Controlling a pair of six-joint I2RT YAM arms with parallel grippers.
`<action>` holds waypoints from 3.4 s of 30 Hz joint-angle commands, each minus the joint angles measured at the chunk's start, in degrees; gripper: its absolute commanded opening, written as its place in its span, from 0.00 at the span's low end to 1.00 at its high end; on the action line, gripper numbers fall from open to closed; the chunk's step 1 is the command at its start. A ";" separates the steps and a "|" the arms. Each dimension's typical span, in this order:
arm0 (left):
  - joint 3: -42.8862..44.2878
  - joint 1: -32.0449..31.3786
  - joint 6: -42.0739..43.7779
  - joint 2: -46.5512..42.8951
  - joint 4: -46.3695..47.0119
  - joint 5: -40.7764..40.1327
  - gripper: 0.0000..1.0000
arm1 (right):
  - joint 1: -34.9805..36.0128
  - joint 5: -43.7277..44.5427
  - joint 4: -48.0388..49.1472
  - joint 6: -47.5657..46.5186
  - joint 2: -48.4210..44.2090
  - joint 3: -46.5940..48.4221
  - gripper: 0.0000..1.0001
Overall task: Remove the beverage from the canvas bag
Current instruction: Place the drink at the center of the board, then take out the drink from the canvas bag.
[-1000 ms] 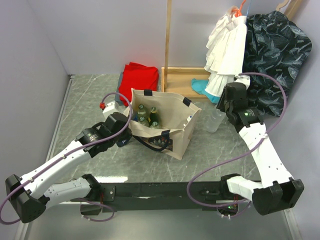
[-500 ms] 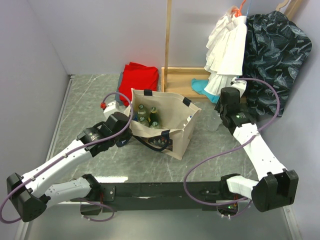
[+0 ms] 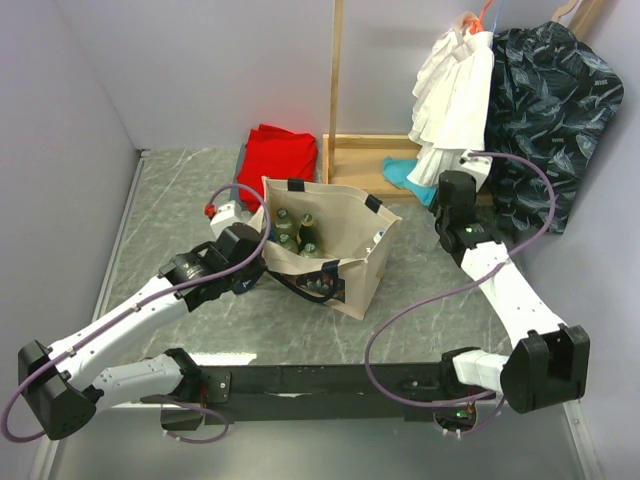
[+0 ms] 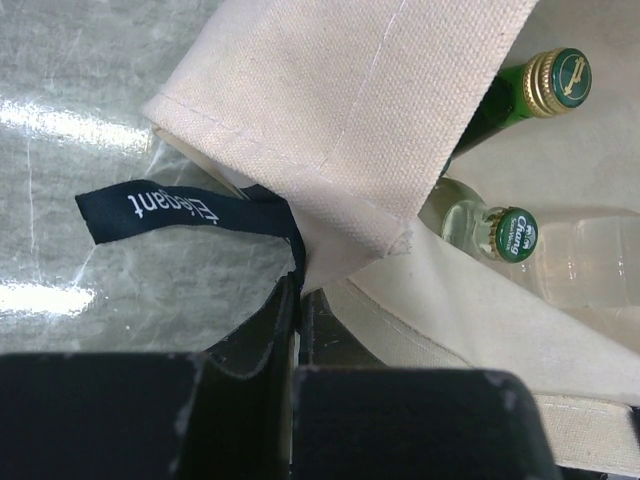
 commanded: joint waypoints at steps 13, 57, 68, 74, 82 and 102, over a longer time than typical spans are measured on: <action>1.88 -0.49 1.91 1.93 -1.91 1.16 0.04 | -0.22 1.99 7.88 -1.55 5.17 6.59 0.00; 1.17 -0.49 1.91 0.17 -1.29 0.72 0.08 | -0.22 0.58 -0.03 0.29 -0.19 8.53 0.64; 0.73 -0.40 1.47 -0.71 -0.59 0.72 0.01 | -0.22 -3.63 -6.09 1.35 -8.98 8.44 0.73; 0.38 -0.49 1.30 -1.93 -0.15 0.54 0.01 | -0.30 -8.90 -7.85 1.70 -13.99 7.30 0.73; -0.32 -0.40 1.30 -2.38 0.47 1.07 0.01 | -0.22 -20.15 -9.70 0.03 -16.54 10.36 0.74; -4.37 -0.40 -3.10 -5.45 -2.52 0.28 0.01 | 2.93 -47.75 -13.91 -3.39 -13.21 16.69 0.78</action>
